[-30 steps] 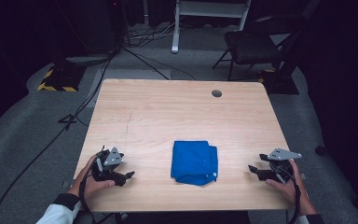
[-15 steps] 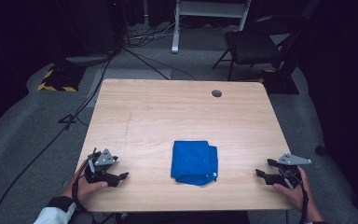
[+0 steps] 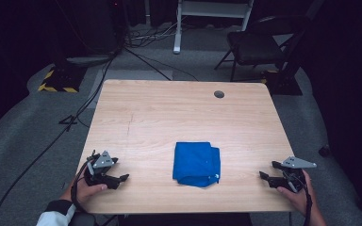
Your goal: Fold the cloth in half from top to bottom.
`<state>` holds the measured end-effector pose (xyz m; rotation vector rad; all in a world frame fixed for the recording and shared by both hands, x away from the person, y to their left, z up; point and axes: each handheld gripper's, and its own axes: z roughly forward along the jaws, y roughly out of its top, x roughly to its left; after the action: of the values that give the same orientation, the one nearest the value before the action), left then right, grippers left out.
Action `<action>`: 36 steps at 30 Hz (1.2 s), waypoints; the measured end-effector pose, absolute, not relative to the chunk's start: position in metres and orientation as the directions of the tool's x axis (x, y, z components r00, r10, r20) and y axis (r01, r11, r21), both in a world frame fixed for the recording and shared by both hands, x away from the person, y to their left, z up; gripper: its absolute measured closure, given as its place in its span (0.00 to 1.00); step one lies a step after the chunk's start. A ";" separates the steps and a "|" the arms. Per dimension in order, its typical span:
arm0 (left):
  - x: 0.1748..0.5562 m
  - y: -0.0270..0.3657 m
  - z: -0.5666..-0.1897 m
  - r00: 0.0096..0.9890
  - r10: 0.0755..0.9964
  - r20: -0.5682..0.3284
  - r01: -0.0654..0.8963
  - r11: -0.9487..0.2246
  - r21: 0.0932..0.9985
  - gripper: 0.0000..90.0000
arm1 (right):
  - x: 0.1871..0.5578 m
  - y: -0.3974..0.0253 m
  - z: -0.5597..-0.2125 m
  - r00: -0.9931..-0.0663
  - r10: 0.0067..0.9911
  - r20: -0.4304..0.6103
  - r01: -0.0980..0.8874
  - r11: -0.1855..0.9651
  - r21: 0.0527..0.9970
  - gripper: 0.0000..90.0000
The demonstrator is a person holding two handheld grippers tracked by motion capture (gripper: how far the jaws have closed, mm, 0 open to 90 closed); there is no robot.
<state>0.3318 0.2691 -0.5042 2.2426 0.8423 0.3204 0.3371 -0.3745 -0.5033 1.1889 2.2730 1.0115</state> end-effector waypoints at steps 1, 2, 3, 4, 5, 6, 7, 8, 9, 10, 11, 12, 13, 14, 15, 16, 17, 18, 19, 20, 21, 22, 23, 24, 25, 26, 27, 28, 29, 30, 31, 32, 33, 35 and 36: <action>0.332 0.269 -0.504 0.757 0.653 -0.016 0.478 -0.537 0.696 0.22 | 0.337 -0.374 -0.503 -0.568 0.823 -0.004 0.548 0.382 0.744 0.27; 0.332 0.269 -0.504 0.757 0.653 -0.016 0.478 -0.537 0.696 0.22 | 0.337 -0.374 -0.503 -0.567 0.824 -0.004 0.548 0.381 0.744 0.27; 0.332 0.269 -0.504 0.757 0.653 -0.016 0.478 -0.537 0.696 0.22 | 0.337 -0.374 -0.503 -0.567 0.824 -0.004 0.548 0.381 0.744 0.27; 0.332 0.269 -0.504 0.757 0.653 -0.016 0.478 -0.536 0.696 0.22 | 0.337 -0.374 -0.503 -0.566 0.824 -0.004 0.549 0.381 0.744 0.27; 0.332 0.269 -0.504 0.757 0.653 -0.017 0.478 -0.536 0.696 0.22 | 0.337 -0.374 -0.503 -0.565 0.825 -0.005 0.549 0.380 0.745 0.27; 0.332 0.269 -0.504 0.757 0.653 -0.016 0.478 -0.536 0.696 0.22 | 0.338 -0.374 -0.503 -0.561 0.828 -0.004 0.550 0.377 0.745 0.27; 0.332 0.269 -0.504 0.758 0.652 -0.018 0.479 -0.536 0.695 0.21 | 0.338 -0.374 -0.503 -0.561 0.828 -0.005 0.550 0.377 0.745 0.27; 0.332 0.269 -0.504 0.758 0.652 -0.019 0.480 -0.537 0.694 0.21 | 0.338 -0.374 -0.503 -0.560 0.828 -0.005 0.550 0.377 0.745 0.27; 0.332 0.269 -0.504 0.759 0.651 -0.019 0.479 -0.538 0.694 0.21 | 0.338 -0.374 -0.503 -0.559 0.829 -0.005 0.551 0.376 0.745 0.27; 0.332 0.269 -0.504 0.759 0.651 -0.019 0.478 -0.538 0.694 0.21 | 0.338 -0.374 -0.503 -0.558 0.830 -0.005 0.551 0.375 0.745 0.27; 0.332 0.269 -0.504 0.759 0.651 -0.018 0.478 -0.538 0.694 0.21 | 0.338 -0.374 -0.503 -0.557 0.831 -0.005 0.552 0.374 0.745 0.27; 0.332 0.269 -0.504 0.759 0.651 -0.018 0.478 -0.538 0.694 0.21 | 0.338 -0.374 -0.503 -0.554 0.833 -0.006 0.553 0.373 0.745 0.27; 0.333 0.269 -0.504 0.759 0.651 -0.018 0.477 -0.538 0.695 0.21 | 0.338 -0.374 -0.503 -0.551 0.834 -0.005 0.554 0.371 0.745 0.27; 0.333 0.269 -0.504 0.760 0.650 -0.017 0.477 -0.538 0.695 0.21 | 0.339 -0.374 -0.503 -0.550 0.835 -0.005 0.554 0.370 0.746 0.27; 0.333 0.269 -0.504 0.760 0.650 -0.017 0.477 -0.539 0.695 0.21 | 0.339 -0.374 -0.503 -0.550 0.835 -0.005 0.554 0.370 0.746 0.27; 0.333 0.269 -0.504 0.760 0.649 -0.017 0.477 -0.539 0.694 0.21 | 0.339 -0.374 -0.503 -0.550 0.835 -0.005 0.554 0.370 0.746 0.27; 0.333 0.269 -0.504 0.761 0.648 -0.017 0.476 -0.540 0.694 0.21 | 0.339 -0.374 -0.503 -0.550 0.835 -0.006 0.554 0.370 0.746 0.27; 0.333 0.269 -0.504 0.761 0.649 -0.017 0.476 -0.540 0.694 0.21 | 0.338 -0.374 -0.503 -0.550 0.835 -0.006 0.554 0.370 0.746 0.27; 0.333 0.269 -0.504 0.761 0.648 -0.017 0.476 -0.540 0.694 0.21 | 0.338 -0.374 -0.503 -0.550 0.835 -0.006 0.554 0.370 0.746 0.27; 0.333 0.269 -0.504 0.761 0.649 -0.017 0.476 -0.540 0.694 0.21 | 0.338 -0.374 -0.503 -0.550 0.835 -0.006 0.554 0.370 0.746 0.27; 0.333 0.269 -0.504 0.760 0.649 -0.017 0.476 -0.540 0.694 0.21 | 0.338 -0.374 -0.503 -0.550 0.835 -0.005 0.554 0.370 0.746 0.27; 0.333 0.269 -0.504 0.760 0.649 -0.017 0.476 -0.539 0.695 0.21 | 0.339 -0.374 -0.503 -0.550 0.835 -0.005 0.555 0.370 0.745 0.27; 0.333 0.269 -0.504 0.760 0.649 -0.017 0.476 -0.539 0.695 0.21 | 0.339 -0.374 -0.503 -0.549 0.836 -0.005 0.555 0.369 0.746 0.27; 0.333 0.269 -0.504 0.760 0.649 -0.017 0.476 -0.539 0.695 0.21 | 0.339 -0.374 -0.503 -0.546 0.837 -0.004 0.557 0.367 0.746 0.27; 0.333 0.269 -0.504 0.760 0.650 -0.017 0.476 -0.539 0.695 0.21 | 0.339 -0.374 -0.503 -0.543 0.840 -0.003 0.558 0.363 0.746 0.27; 0.333 0.269 -0.504 0.760 0.650 -0.017 0.477 -0.539 0.694 0.21 | 0.339 -0.374 -0.503 -0.543 0.840 -0.003 0.558 0.364 0.746 0.27; 0.333 0.269 -0.504 0.760 0.649 -0.017 0.476 -0.539 0.694 0.21 | 0.339 -0.374 -0.503 -0.543 0.840 -0.002 0.558 0.363 0.746 0.28; 0.334 0.269 -0.504 0.760 0.649 -0.017 0.476 -0.540 0.694 0.21 | 0.339 -0.374 -0.503 -0.544 0.839 0.000 0.558 0.362 0.746 0.28; 0.333 0.269 -0.504 0.760 0.650 -0.017 0.477 -0.539 0.694 0.21 | 0.339 -0.374 -0.503 -0.543 0.840 0.001 0.559 0.360 0.747 0.28; 0.334 0.269 -0.504 0.760 0.649 -0.017 0.477 -0.539 0.694 0.21 | 0.339 -0.374 -0.503 -0.542 0.841 0.002 0.560 0.359 0.747 0.28; 0.334 0.269 -0.504 0.760 0.649 -0.017 0.476 -0.539 0.694 0.21 | 0.339 -0.374 -0.503 -0.539 0.842 0.003 0.561 0.357 0.747 0.28; 0.334 0.269 -0.504 0.760 0.649 -0.017 0.476 -0.539 0.694 0.21 | 0.339 -0.374 -0.503 -0.540 0.842 0.002 0.560 0.357 0.747 0.28; 0.334 0.269 -0.504 0.760 0.649 -0.017 0.477 -0.539 0.694 0.21 | 0.339 -0.374 -0.503 -0.540 0.842 0.002 0.560 0.358 0.747 0.28; 0.334 0.269 -0.504 0.760 0.650 -0.018 0.477 -0.539 0.694 0.21 | 0.339 -0.374 -0.503 -0.539 0.842 0.002 0.560 0.357 0.747 0.28; 0.334 0.269 -0.504 0.760 0.650 -0.018 0.477 -0.539 0.694 0.21 | 0.339 -0.374 -0.503 -0.539 0.842 0.002 0.560 0.357 0.747 0.28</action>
<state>0.3336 0.2693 -0.5042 2.2454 0.8388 0.3149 0.3389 -0.3743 -0.5034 1.2276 2.2421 1.0078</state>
